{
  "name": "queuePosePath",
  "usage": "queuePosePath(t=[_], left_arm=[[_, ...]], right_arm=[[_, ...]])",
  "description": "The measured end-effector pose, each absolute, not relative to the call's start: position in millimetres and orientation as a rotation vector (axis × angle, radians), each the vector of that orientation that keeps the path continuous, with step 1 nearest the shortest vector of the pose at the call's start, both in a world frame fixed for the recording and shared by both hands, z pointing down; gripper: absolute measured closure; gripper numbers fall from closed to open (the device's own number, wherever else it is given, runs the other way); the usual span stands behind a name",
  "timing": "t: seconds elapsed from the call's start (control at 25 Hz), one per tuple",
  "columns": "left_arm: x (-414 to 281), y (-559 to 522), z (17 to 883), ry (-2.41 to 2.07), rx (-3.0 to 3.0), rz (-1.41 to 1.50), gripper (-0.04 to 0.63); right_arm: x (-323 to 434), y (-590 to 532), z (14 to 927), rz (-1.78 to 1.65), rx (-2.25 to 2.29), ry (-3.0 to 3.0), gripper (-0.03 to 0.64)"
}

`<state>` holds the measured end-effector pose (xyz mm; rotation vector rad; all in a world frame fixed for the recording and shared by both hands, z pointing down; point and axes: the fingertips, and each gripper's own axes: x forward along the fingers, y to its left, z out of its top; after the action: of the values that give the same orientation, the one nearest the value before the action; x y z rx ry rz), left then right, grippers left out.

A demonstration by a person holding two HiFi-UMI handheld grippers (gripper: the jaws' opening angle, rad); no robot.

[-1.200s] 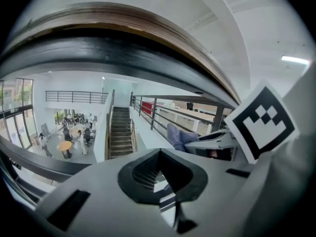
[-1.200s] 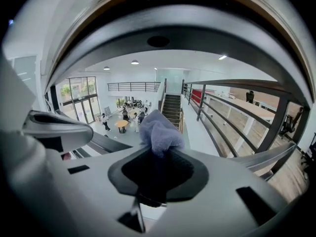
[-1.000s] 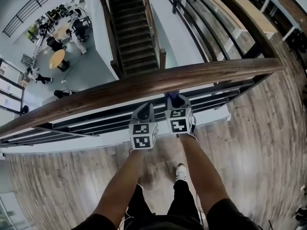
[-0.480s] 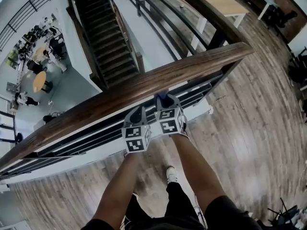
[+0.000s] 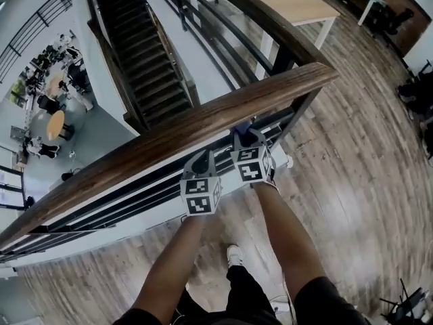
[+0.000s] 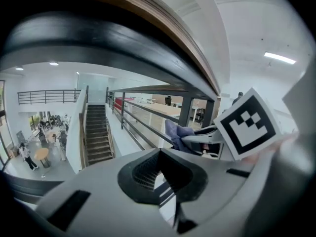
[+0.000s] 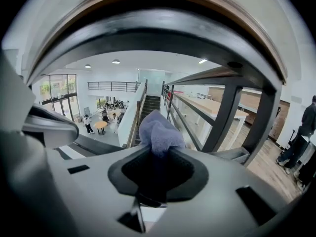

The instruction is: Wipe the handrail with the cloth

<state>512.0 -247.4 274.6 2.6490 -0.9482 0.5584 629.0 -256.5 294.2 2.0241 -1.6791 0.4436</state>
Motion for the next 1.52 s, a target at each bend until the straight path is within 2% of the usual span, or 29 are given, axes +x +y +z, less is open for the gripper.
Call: queuePosePath(t=[0.56,0.8,1.04,1.24,1.52], left_arm=[[610,-223,282,-0.843,2.701,0.550,0.594],[625,-221,274,-0.796,2.740,0.542,0.594],[608,-219,276,-0.822,2.708,0.506,0.594],[560,-220,279,-0.864,2.705,0.460,0.594],[414,-226,302,-1.043,2.678,0.408,0.594]], right_arm=[[756,-234,299,0.429,2.093,-1.571,0.537],[788,-231,298,0.421,2.134,-1.497,0.537],[800,-231,297,0.410,2.155,-1.441,0.538],[766,-225,285,0.314,2.173,-1.481,0.537],[601,-207,278,0.184,2.221,-1.738,0.538]])
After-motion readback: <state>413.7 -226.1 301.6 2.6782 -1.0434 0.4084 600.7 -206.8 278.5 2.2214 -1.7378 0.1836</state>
